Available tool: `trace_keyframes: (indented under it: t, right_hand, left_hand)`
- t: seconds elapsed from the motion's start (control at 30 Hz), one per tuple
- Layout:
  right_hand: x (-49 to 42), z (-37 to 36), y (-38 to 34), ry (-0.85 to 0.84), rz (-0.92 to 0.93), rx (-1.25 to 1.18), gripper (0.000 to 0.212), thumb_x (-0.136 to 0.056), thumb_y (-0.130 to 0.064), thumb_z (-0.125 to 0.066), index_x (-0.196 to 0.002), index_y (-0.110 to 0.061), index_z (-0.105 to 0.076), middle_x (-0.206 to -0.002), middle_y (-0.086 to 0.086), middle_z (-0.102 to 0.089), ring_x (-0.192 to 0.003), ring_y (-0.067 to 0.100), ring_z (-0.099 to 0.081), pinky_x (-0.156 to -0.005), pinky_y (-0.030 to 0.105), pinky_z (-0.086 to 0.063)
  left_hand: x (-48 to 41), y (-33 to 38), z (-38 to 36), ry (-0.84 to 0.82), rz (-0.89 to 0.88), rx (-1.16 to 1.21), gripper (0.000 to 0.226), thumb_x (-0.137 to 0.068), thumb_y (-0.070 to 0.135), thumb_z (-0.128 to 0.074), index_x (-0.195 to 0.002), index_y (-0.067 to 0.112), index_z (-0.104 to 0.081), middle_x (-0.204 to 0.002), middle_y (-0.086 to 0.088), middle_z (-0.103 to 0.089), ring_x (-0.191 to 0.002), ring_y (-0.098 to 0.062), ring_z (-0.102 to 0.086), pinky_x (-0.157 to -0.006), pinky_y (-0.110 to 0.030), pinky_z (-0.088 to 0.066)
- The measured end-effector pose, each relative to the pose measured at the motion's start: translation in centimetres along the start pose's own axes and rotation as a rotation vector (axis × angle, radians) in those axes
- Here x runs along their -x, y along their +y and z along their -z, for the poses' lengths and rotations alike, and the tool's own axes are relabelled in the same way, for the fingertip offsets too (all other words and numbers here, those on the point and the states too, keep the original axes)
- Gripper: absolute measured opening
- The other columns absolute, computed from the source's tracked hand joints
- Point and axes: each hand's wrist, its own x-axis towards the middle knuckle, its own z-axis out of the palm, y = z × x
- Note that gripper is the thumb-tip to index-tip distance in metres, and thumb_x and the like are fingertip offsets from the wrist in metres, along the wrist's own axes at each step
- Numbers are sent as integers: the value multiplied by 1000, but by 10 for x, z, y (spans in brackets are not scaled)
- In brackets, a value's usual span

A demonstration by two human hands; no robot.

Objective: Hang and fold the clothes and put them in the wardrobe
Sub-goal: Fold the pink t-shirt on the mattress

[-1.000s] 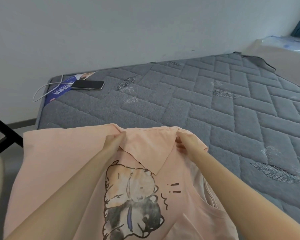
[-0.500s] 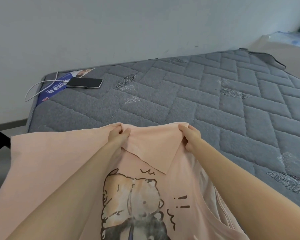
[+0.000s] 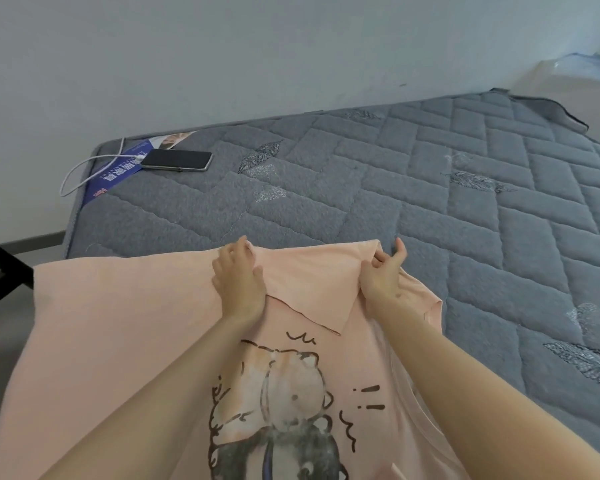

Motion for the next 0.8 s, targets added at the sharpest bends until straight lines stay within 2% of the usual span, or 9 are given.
trace_keyframes:
  t: [0.03,0.1,0.17,0.23,0.33,0.43,0.5,0.63,0.8]
  right_hand:
    - [13,-2,-2,76,57,82,70,-90,-1,-43,-148,-29,-16,-131,-11,-49,-127,21,-42,-112,48,-21]
    - [41,-5,3,150,284,222,61,-91,4,-38,-145,-25,-30,-146,-4,-36,-133,18,-29,-113,41,-20]
    - [57,-7,15,27,562,330,46,-95,-2,-37,-135,-23,-46,-146,-2,-39,-134,13,-30,-115,39,-21]
    - [60,-3,25,-149,701,617,41,-100,-13,-35,-138,-23,-45,-153,2,-33,-144,19,-20,-118,37,-9]
    - [48,17,26,-281,640,903,46,-102,-42,-22,-148,-38,-22,-161,-2,-5,-148,20,0,-118,43,4]
    - [29,41,28,-248,588,1049,57,-95,-60,-14,-149,-43,-9,-161,-4,3,-147,21,3,-117,47,6]
    - [23,48,30,-199,587,1065,63,-91,-63,-10,-150,-41,-8,-161,-4,-1,-147,20,3,-116,49,8]
    - [22,45,34,-158,594,1084,65,-91,-63,-10,-150,-38,-8,-160,-4,-3,-147,21,1,-116,50,10]
    - [19,49,27,-291,497,1102,64,-94,-62,-12,-151,-36,1,-160,-4,9,-147,21,11,-115,48,16]
  left_hand:
    - [9,2,3,14,-192,-32,42,-92,7,-46,-134,13,-44,-135,-7,-43,-125,-29,-38,-100,-36,-26]
    - [23,5,2,-85,-496,-63,43,-93,6,-37,-135,11,-45,-136,-5,-46,-128,-27,-41,-102,-33,-24]
    - [34,10,-4,-266,-507,-181,48,-99,12,-28,-147,12,-26,-154,-1,-24,-143,-20,-19,-115,-33,-11]
    - [40,6,-11,-364,-414,-371,52,-102,26,-18,-151,14,-6,-159,-2,1,-146,-16,4,-118,-35,5]
    - [44,-3,-11,-393,-292,-468,67,-91,51,-1,-151,22,2,-158,-10,9,-145,-22,13,-116,-35,10]
    - [35,-10,-9,-414,-194,-470,70,-90,62,-11,-150,29,2,-157,-10,17,-143,-27,20,-116,-42,12]
    - [28,-11,-6,-396,-154,-472,76,-89,67,-21,-150,28,2,-156,-8,22,-143,-25,21,-117,-43,12]
    - [16,-12,-4,-441,-101,-472,86,-85,73,-21,-150,26,10,-152,-2,31,-142,-15,24,-116,-43,13]
    - [26,-15,13,-593,-81,-438,75,-92,65,-16,-147,27,19,-153,-6,29,-142,-20,26,-115,-46,15]
